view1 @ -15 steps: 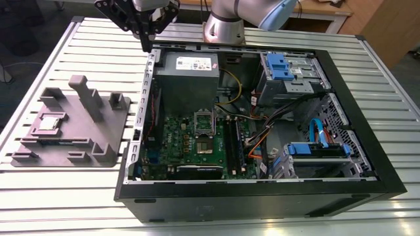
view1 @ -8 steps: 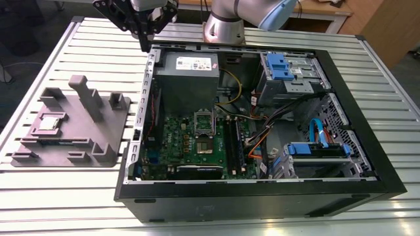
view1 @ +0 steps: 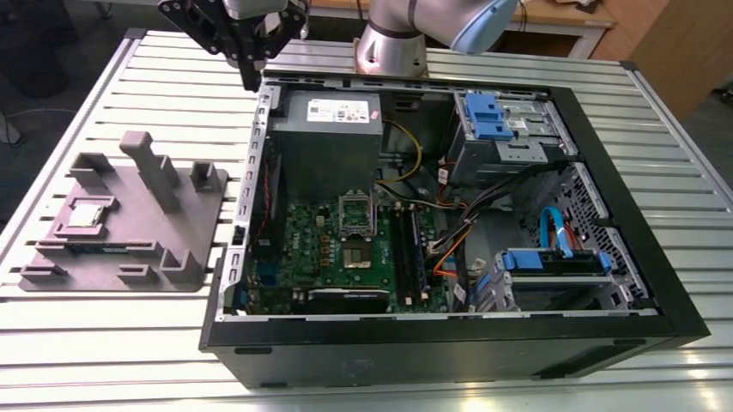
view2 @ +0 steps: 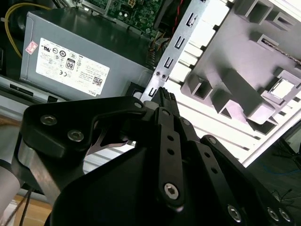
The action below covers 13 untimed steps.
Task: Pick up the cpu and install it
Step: 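Reach for the cpu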
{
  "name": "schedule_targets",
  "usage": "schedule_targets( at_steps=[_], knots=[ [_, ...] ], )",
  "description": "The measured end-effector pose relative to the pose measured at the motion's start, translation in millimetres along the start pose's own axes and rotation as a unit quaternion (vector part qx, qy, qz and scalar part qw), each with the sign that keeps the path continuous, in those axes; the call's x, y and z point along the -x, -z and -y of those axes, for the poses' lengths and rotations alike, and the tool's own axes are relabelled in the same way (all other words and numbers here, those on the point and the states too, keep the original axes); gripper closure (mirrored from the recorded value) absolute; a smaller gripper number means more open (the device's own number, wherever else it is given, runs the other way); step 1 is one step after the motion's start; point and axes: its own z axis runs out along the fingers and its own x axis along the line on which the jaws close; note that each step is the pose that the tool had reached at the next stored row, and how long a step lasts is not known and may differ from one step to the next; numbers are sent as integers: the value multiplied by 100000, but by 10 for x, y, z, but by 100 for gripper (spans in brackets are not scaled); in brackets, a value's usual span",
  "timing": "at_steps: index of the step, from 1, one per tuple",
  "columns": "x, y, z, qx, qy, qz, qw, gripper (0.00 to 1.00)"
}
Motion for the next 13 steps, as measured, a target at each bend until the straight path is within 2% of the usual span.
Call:
schedule_targets(
  at_steps=[13],
  knots=[
    [-49,1,4,2,-1,1,100000,90]
  ],
)
